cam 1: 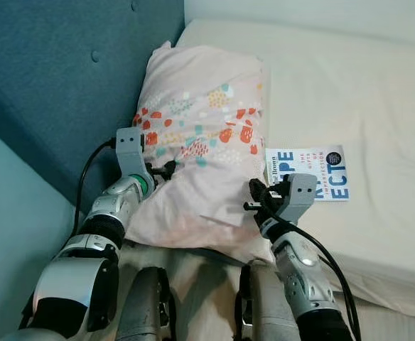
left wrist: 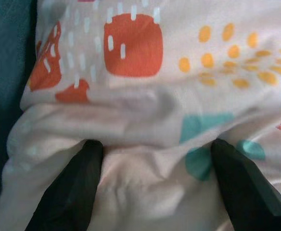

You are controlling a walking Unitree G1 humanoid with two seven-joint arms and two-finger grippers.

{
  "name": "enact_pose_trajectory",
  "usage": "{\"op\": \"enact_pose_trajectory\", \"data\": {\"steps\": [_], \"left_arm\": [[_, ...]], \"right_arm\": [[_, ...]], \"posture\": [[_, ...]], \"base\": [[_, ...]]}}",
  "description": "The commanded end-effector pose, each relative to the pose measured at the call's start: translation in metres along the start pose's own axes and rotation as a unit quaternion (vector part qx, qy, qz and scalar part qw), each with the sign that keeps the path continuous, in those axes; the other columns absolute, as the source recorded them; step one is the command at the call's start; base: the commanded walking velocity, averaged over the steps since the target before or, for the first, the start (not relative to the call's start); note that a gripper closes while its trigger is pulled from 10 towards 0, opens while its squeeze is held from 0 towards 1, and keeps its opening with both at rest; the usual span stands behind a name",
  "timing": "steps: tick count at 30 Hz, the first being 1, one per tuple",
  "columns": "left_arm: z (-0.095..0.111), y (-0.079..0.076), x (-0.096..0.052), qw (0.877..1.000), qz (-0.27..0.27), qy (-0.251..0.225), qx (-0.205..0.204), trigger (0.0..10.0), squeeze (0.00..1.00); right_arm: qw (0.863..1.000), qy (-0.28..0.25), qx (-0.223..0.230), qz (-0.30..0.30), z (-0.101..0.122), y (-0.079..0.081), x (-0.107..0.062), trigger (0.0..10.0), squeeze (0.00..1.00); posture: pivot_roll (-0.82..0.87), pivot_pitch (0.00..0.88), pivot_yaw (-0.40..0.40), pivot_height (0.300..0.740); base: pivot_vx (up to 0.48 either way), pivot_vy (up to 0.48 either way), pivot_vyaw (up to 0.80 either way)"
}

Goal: Clean up the room

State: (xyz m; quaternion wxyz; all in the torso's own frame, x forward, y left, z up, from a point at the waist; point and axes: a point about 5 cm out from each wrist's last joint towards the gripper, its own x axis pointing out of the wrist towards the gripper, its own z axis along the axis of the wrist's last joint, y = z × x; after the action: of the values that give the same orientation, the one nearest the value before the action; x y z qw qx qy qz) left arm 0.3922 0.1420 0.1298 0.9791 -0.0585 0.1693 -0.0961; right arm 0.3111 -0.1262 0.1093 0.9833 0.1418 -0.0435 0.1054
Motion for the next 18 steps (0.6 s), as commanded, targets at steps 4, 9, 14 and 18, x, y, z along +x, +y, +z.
{"op": "enact_pose_trajectory", "data": {"steps": [4,9,14,18], "left_arm": [[-0.034,-0.003,-0.002,0.998,-0.019,0.065,-0.014,0.0,0.0],[-0.032,0.0,-0.003,0.997,-0.024,0.066,-0.013,0.0,0.0],[-0.023,0.003,-0.002,0.998,-0.019,0.06,0.001,0.0,0.0],[-0.013,0.002,-0.002,0.997,-0.032,0.048,0.055,0.0,0.0]], "right_arm": [[1.0,0.006,0.004,-0.017,-0.006,-0.004,-0.01,10.0,0.0],[1.0,0.002,0.002,-0.021,-0.003,-0.005,-0.011,10.0,0.0],[1.0,-0.002,0.002,-0.022,-0.001,-0.005,-0.009,10.0,0.0],[1.0,-0.004,0.001,-0.025,0.001,-0.006,-0.008,10.0,0.0]], "posture": [[-0.07,0.292,0.099,0.626],[-0.06,0.287,0.097,0.626],[-0.06,0.283,0.097,0.626],[-0.05,0.282,0.099,0.626]], "base": [[0.0,0.0,0.0],[0.0,0.0,0.0],[0.0,0.0,0.0],[0.0,0.0,0.0]]}}
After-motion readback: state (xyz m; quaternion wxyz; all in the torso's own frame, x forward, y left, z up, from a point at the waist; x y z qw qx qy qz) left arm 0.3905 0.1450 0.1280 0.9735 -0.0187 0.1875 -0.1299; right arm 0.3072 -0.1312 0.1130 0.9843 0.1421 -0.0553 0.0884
